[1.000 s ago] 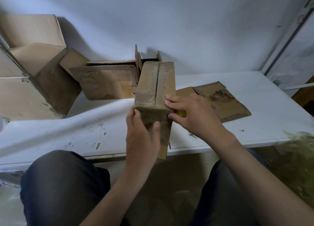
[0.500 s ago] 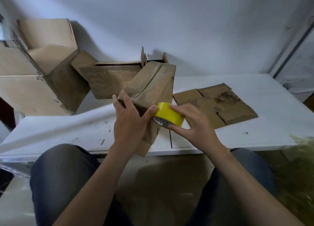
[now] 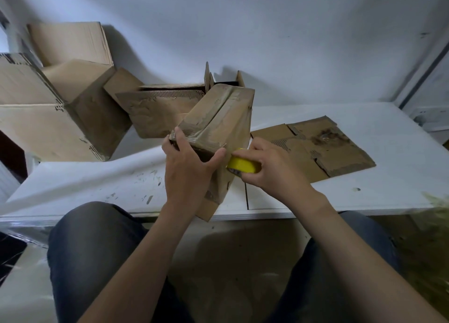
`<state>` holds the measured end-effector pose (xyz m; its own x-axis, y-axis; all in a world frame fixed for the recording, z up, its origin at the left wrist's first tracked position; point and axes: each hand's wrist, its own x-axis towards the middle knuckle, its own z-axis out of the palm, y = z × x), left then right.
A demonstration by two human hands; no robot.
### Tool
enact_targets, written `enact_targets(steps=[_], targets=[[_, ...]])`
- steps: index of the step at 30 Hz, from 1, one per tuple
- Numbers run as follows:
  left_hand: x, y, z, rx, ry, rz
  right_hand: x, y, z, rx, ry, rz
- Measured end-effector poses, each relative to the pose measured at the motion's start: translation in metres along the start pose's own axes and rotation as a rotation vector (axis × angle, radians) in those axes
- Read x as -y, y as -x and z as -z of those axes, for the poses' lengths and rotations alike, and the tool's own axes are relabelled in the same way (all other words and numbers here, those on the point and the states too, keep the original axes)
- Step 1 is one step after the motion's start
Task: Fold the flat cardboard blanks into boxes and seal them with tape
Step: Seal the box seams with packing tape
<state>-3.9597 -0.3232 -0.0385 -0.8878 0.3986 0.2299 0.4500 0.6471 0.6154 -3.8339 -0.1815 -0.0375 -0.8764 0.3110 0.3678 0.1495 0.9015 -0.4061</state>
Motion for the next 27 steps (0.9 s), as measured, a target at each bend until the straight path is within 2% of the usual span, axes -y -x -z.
enact_targets(steps=[12, 21, 27], targets=[[0.009, -0.006, -0.006, -0.085, 0.038, -0.012, 0.005, -0.021, -0.003, 0.121, -0.066, 0.036], [0.034, -0.019, 0.014, -0.020, 0.299, -0.078, 0.011, -0.035, 0.001, 0.250, -0.209, -0.011], [0.044, -0.026, 0.030, 0.005, 0.319, -0.138, 0.015, -0.042, 0.003, 0.327, -0.201, -0.022]])
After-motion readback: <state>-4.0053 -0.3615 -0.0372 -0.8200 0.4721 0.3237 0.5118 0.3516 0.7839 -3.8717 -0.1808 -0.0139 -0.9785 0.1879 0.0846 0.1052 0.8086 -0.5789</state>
